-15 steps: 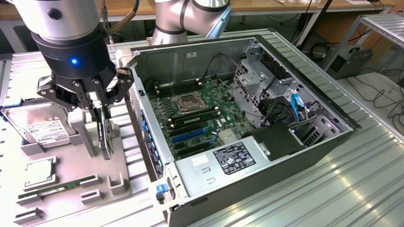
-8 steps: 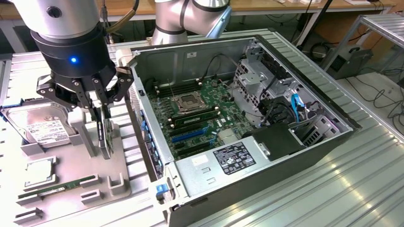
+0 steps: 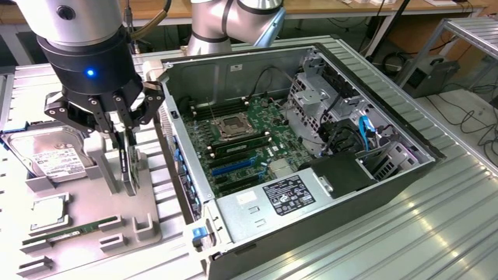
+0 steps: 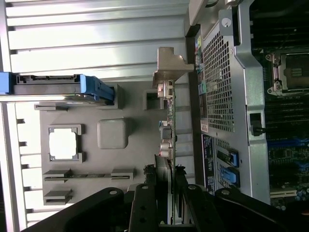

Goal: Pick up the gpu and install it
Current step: 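Pick up the gpu and move the gpu toward the slot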

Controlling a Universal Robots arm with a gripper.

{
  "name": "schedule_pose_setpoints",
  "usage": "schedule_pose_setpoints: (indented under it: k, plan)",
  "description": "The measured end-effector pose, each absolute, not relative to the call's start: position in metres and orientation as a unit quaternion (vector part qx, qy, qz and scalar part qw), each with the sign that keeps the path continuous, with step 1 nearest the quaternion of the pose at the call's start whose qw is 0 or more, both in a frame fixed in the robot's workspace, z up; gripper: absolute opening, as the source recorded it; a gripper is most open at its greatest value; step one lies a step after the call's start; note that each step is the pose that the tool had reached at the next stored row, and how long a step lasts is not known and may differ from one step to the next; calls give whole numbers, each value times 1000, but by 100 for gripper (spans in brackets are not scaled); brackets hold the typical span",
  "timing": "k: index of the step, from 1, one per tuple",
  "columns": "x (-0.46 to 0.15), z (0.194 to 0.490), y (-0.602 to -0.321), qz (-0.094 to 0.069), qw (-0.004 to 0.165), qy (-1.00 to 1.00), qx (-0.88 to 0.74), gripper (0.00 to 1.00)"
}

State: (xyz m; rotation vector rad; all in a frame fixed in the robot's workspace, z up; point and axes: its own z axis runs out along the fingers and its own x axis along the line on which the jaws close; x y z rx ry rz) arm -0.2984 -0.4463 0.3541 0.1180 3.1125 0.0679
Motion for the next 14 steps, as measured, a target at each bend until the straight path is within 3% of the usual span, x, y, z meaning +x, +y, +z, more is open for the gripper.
schedule_pose_setpoints:
  k: [14]
  plan:
    - [-298,358,-446,22,13,999,38,26]
